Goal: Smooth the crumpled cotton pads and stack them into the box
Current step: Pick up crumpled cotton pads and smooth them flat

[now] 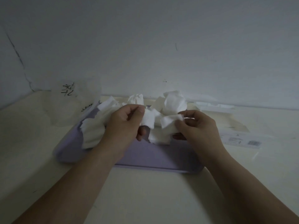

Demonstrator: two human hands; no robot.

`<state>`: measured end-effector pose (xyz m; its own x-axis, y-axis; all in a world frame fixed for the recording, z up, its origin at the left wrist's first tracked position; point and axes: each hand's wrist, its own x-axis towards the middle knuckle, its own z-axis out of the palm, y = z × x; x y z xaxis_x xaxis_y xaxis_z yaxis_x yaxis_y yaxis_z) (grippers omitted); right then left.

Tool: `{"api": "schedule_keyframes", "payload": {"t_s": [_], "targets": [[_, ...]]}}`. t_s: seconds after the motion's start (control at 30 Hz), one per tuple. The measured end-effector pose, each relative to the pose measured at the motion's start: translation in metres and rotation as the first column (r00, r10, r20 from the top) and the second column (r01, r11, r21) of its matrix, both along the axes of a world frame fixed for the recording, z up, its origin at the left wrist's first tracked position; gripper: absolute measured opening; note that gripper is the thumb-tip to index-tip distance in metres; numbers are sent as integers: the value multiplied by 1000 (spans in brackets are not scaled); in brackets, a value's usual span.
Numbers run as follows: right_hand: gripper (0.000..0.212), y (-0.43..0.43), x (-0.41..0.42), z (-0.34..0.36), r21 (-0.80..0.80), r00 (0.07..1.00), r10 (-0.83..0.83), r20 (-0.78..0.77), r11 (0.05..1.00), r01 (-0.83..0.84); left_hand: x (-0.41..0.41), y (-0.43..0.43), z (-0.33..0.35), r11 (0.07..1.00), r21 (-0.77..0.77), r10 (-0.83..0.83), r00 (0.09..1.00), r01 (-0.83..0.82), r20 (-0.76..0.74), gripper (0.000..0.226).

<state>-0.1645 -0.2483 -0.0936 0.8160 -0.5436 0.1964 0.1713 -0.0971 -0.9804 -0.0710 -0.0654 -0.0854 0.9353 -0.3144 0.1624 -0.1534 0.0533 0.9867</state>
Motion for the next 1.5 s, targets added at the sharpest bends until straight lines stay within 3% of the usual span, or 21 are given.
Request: {"api": "schedule_keyframes", "payload": {"t_s": [0.2, 0.33, 0.43, 0.77, 0.93, 1.17, 1.3, 1.4, 1.5], "targets": [[11, 1, 2, -2, 79, 995, 88, -48, 993, -84, -2, 0, 2, 941, 11, -339, 940, 339, -23, 15], [17, 2, 0, -1, 118, 982, 181, -59, 978, -173, -6, 2, 0, 918, 118, -385, 922, 378, 40, 21], [18, 2, -1, 0, 109, 980, 190, -58, 977, -183, -7, 2, 1, 934, 83, -353, 935, 349, 40, 28], [18, 4, -1, -2, 150, 967, 251, -37, 958, -243, -8, 2, 0, 939, 65, -341, 939, 339, 30, 19], [16, 4, 0, -3, 217, 963, 269, -23, 942, -258, -3, 0, -5, 975, 114, -197, 978, 189, 67, 14], [16, 5, 1, -3, 230, 957, 288, -29, 934, -274, -4, -4, -9, 977, 142, -171, 981, 157, 95, 16], [38, 6, -4, 7, 268, 930, 367, -9, 897, -351, -6, -7, -10, 982, 139, -149, 979, 129, 141, 16], [33, 6, -3, 3, 188, 967, 252, -39, 952, -241, -10, -10, -11, 982, 175, -106, 974, 71, 199, 20], [9, 0, 3, -5, 208, 995, 91, -33, 975, -82, -3, -8, -18, 922, 385, -95, 944, -37, 317, 25]]}}
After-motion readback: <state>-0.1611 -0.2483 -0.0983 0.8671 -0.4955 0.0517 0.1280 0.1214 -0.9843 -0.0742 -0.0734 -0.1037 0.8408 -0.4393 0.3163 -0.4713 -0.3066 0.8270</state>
